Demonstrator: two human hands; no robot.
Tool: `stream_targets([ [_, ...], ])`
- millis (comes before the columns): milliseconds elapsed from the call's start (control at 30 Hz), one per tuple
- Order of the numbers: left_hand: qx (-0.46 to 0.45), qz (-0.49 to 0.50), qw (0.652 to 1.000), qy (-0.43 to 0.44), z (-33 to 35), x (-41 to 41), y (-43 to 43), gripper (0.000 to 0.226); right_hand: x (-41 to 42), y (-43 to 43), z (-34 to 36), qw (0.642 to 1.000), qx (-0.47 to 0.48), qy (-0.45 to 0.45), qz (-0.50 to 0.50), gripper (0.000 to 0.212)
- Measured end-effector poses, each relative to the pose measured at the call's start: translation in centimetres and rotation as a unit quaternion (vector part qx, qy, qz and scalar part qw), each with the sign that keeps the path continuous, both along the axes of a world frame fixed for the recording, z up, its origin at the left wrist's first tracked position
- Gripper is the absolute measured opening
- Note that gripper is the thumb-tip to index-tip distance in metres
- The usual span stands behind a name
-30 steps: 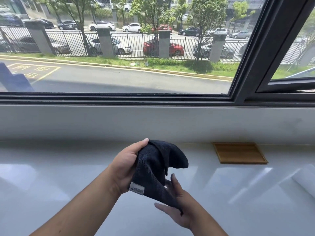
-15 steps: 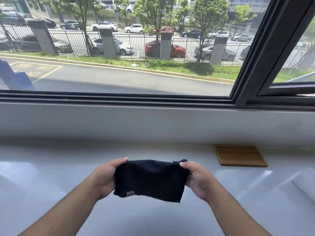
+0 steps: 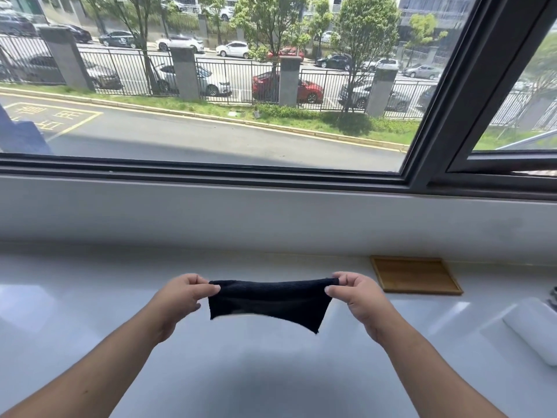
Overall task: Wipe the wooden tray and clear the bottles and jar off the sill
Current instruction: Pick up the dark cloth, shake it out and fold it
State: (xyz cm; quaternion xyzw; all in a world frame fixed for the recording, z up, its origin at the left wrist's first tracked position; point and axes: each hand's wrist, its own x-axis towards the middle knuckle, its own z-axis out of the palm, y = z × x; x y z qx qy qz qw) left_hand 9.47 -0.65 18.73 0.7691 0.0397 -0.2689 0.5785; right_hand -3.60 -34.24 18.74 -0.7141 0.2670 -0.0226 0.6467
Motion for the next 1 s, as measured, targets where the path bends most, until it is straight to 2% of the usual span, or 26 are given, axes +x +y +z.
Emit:
stream_targets([
  [100,-0.049,-0.011,0.998,-0.039,1.0,0.1,-0.3,0.034,0.1,-0.2,0.6,0.999,0.024,-0.035,0.012,0.040],
  [200,-0.095,-0.016,0.994,-0.054,1.5,0.5,-0.4,0.035,0.2,-0.4,1.0,0.994,0.066,-0.080,0.020,0.030],
  [267,-0.083,0.001,0.993,-0.082,1.3,0.8,-0.6,0.032,0.4,-0.3,1.0,0.994,0.079,-0.082,-0.003,0.020],
  [333,-0.003,0.023,0.993,-0.113,0.3,1.1,-1.2,0.031,0.8,0.3,0.0,0.997,0.049,-0.041,-0.037,0.010],
  [433,0.176,0.050,0.972,-0.150,-0.5,0.4,-2.8,0.018,1.2,2.5,-2.1,0.995,0.031,0.057,-0.072,0.003],
  [500,0.229,0.039,0.960,-0.155,-0.2,-0.8,-4.3,0.014,1.4,4.5,-2.9,0.993,0.069,0.074,-0.066,0.011],
  [567,0.238,0.011,0.959,-0.153,0.1,-2.1,-6.0,0.016,1.5,6.5,-3.2,0.991,0.115,0.061,-0.042,0.018],
  [633,0.186,-0.004,0.975,-0.119,0.4,-3.4,-7.8,0.015,1.7,8.1,-2.9,0.987,0.155,0.046,-0.004,0.023],
  [733,0.053,-0.013,0.998,-0.010,0.6,-4.8,-9.6,0.014,1.8,9.5,-2.3,0.981,0.185,0.022,0.060,0.031],
  [800,-0.017,-0.049,0.997,0.059,1.0,-5.2,-9.5,0.013,1.7,9.6,-2.0,0.978,0.194,0.011,0.073,0.040],
  [867,-0.083,-0.111,0.984,0.115,1.2,-5.2,-8.7,0.023,1.7,9.2,-2.1,0.976,0.206,0.004,0.070,0.036],
  [933,-0.093,-0.126,0.982,0.110,0.9,-4.8,-7.7,0.025,1.7,8.8,-2.1,0.976,0.204,0.010,0.069,0.031],
  [1000,-0.071,-0.074,0.993,0.064,0.0,-4.3,-6.9,0.029,1.9,8.6,-2.2,0.981,0.178,0.035,0.072,0.035],
])
